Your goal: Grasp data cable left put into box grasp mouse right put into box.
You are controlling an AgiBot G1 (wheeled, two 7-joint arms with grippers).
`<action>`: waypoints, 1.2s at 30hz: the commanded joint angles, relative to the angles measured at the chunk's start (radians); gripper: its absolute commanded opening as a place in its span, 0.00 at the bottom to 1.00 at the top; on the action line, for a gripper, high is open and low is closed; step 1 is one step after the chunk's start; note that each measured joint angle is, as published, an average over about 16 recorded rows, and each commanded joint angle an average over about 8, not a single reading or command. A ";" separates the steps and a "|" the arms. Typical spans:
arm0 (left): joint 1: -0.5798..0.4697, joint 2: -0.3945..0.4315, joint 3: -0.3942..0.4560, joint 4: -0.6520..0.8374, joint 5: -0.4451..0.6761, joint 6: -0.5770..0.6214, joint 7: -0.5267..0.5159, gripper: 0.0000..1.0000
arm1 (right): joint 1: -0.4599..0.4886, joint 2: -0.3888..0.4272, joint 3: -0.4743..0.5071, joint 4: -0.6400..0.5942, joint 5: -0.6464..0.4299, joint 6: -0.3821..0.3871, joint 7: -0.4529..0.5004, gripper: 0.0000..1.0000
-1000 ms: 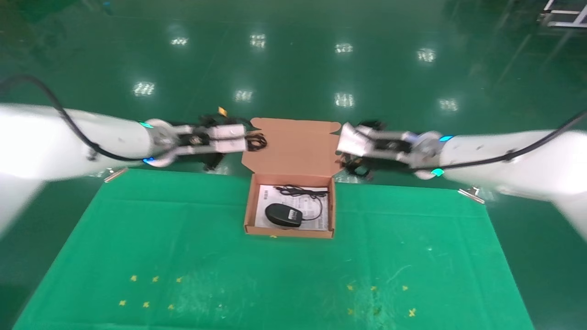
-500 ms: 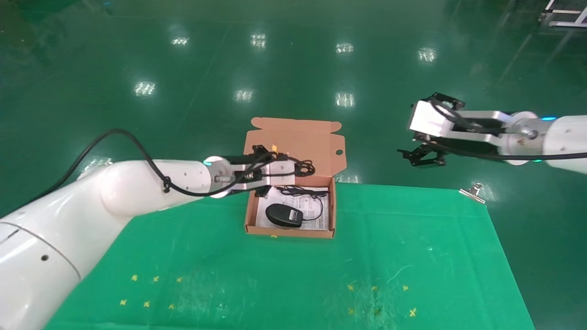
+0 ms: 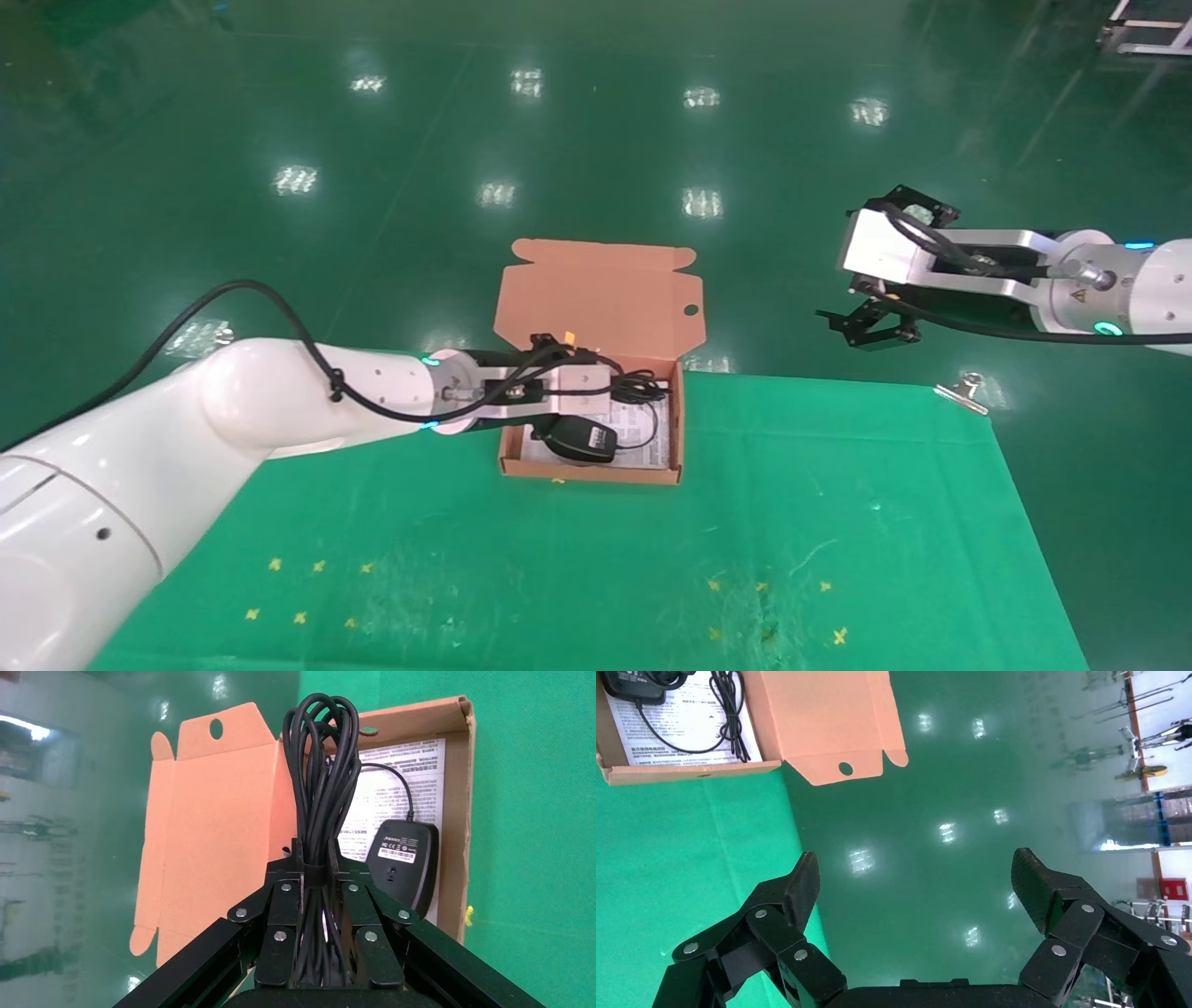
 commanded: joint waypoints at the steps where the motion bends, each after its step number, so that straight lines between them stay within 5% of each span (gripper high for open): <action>1: -0.002 0.001 0.006 0.010 -0.013 0.001 0.001 1.00 | 0.001 0.003 -0.001 0.005 -0.004 0.000 0.004 1.00; 14: -0.016 -0.043 -0.010 -0.048 -0.022 0.000 -0.020 1.00 | 0.013 -0.002 0.006 0.003 -0.001 0.005 0.000 1.00; 26: -0.103 -0.156 -0.066 -0.178 -0.051 -0.022 -0.105 1.00 | 0.130 -0.018 0.017 0.040 -0.064 -0.032 -0.043 1.00; 36: -0.026 -0.248 -0.173 -0.263 -0.162 0.103 -0.155 1.00 | 0.034 0.001 0.129 0.065 0.051 -0.145 -0.047 1.00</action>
